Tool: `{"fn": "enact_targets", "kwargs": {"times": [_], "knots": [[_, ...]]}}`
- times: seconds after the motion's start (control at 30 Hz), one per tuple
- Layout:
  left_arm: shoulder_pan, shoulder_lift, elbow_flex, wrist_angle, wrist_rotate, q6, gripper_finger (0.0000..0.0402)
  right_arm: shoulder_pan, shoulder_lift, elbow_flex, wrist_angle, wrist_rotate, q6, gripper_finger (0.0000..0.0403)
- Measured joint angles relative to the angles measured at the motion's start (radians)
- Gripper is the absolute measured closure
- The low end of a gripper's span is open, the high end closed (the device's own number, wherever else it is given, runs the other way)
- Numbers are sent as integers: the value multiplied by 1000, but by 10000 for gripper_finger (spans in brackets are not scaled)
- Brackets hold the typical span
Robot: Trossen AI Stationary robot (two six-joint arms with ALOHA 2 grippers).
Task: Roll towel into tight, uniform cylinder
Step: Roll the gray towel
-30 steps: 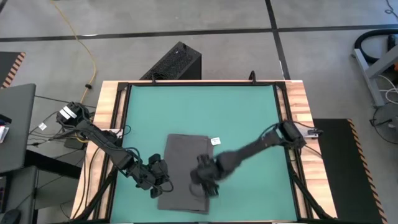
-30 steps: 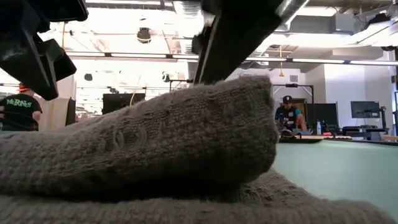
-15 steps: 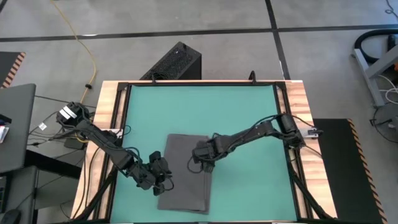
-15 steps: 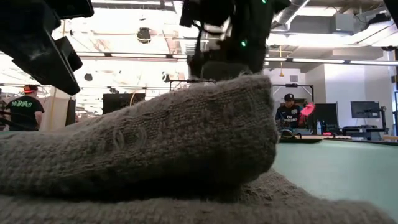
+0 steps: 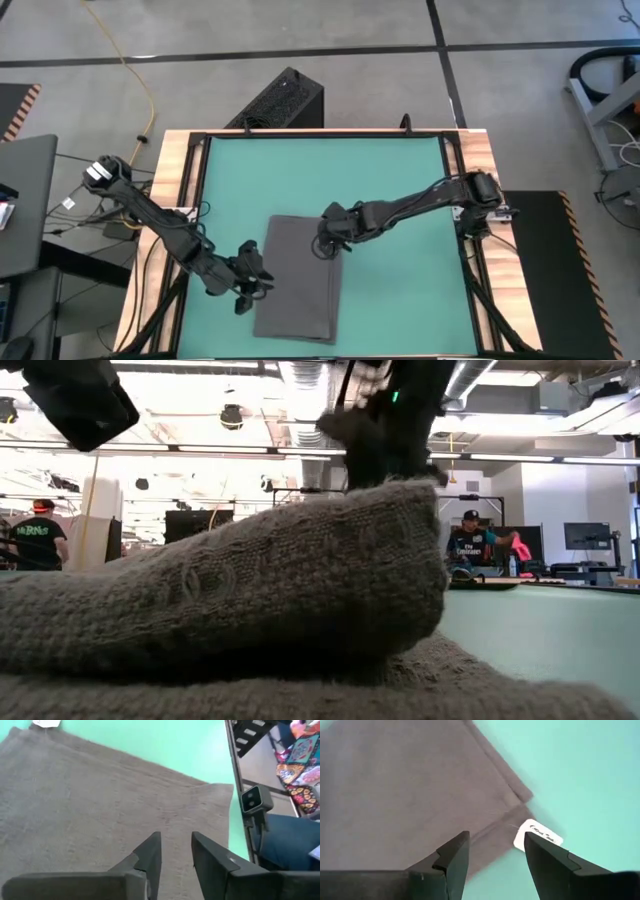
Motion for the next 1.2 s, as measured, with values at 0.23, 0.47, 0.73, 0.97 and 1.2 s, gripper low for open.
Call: {"fn": "enact_targets", "kwargs": {"times": [0.23, 0.47, 0.73, 0.97, 1.2], "knots": [[0, -4, 0, -2, -20, -4, 254, -20, 118, -2, 65, 30, -5, 177], [0, -4, 0, -4, -22, -19, 235, -96, 119, -1, 98, 59, -42, 176], [0, -4, 0, -11, -24, -17, 235, -119, 126, -21, 130, 9, -65, 176], [0, -4, 0, -10, -25, -12, 235, -123, 126, -71, 187, -20, -70, 182], [0, -4, 0, -10, -26, -13, 235, -130, 124, -111, 270, -70, -87, 211]]}}
